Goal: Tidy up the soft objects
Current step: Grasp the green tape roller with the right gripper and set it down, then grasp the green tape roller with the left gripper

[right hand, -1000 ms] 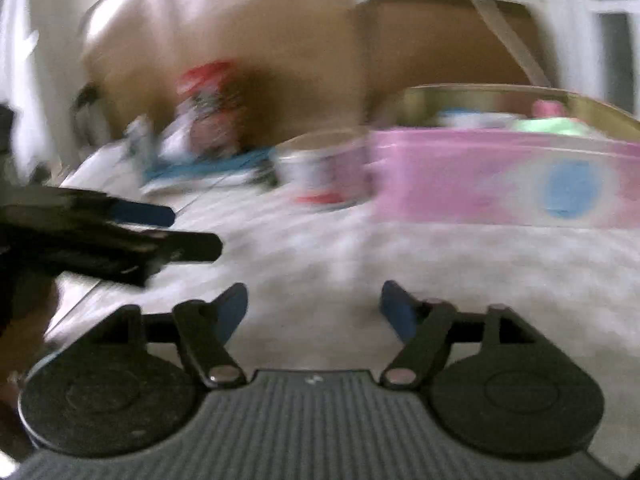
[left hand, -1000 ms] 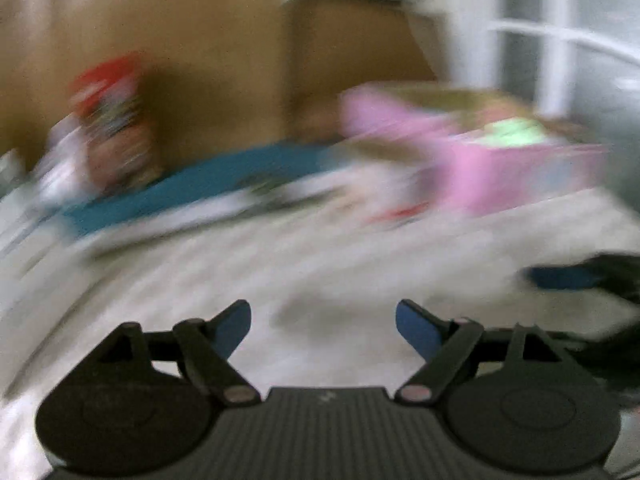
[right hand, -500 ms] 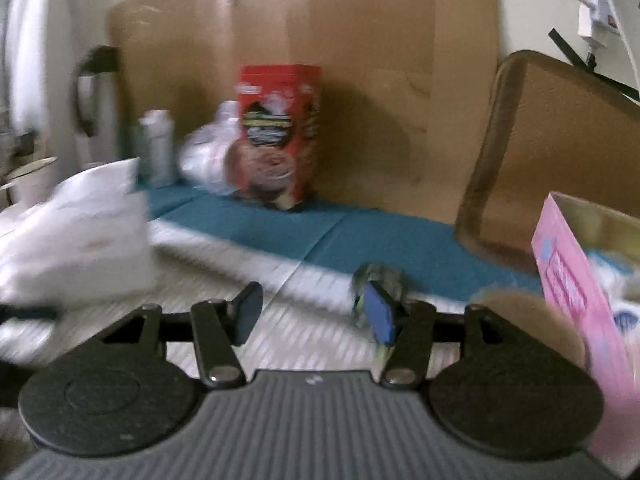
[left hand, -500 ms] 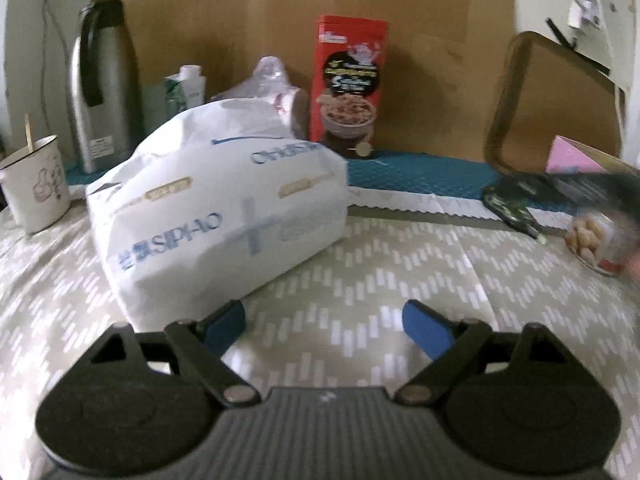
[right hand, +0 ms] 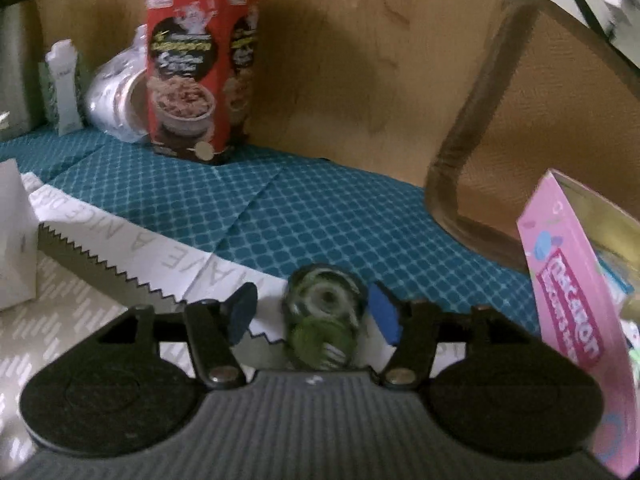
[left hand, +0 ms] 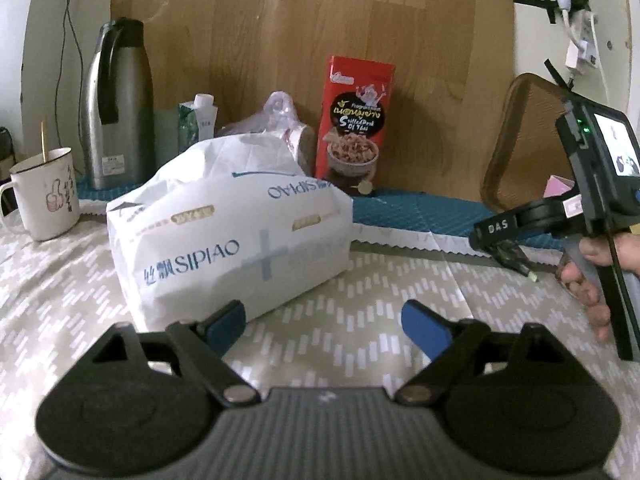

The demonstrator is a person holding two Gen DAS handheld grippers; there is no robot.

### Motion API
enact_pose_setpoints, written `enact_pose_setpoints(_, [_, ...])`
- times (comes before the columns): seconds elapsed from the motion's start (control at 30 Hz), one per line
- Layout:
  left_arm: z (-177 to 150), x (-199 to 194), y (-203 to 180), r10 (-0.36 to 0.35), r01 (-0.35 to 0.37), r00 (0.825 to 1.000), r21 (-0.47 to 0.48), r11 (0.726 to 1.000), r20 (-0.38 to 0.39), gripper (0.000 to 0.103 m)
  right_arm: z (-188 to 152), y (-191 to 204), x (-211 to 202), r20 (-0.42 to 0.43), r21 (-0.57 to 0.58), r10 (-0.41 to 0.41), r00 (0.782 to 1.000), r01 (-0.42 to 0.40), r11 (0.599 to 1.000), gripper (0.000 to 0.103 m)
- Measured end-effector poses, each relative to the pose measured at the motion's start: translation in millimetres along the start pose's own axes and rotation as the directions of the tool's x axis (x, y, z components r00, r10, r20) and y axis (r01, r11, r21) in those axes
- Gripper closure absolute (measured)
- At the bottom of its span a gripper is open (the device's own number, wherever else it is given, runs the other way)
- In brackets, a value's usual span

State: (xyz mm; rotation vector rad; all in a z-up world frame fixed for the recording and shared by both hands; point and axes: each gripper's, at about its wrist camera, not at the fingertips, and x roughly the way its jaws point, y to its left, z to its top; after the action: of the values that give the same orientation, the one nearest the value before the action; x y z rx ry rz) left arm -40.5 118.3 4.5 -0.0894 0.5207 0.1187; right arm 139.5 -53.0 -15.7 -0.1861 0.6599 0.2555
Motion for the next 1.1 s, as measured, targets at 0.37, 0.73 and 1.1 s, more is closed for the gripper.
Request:
enact_pose_setpoints(0.37, [1.5, 0.7, 15.7, -0.034, 0.034, 0.999, -0.088, 0.996, -0.004, 0.012, -37.5, 35.3, -44.2, -0.011, -0.117, 0.356, 0.934, -0.355, 0.928, 0.052])
enact_pose_setpoints(0.73, [-0.4, 8.6, 8.9, -0.160, 0.157, 0.984, -0.042, 0.987, -0.078, 0.019, -151.5, 8.9, -159.9, 0.050, -0.249, 0.510, 0.859, -0.484, 0.839, 0.027])
enact_pose_setpoints(1.1, [-9.9, 1.8, -12.8, -0.373, 0.363, 0.919, -0.094, 0.927, -0.129, 0.016, -139.3, 14.9, -143.7, 0.081, -0.172, 0.486, 0.870, -0.468, 0.867, 0.029])
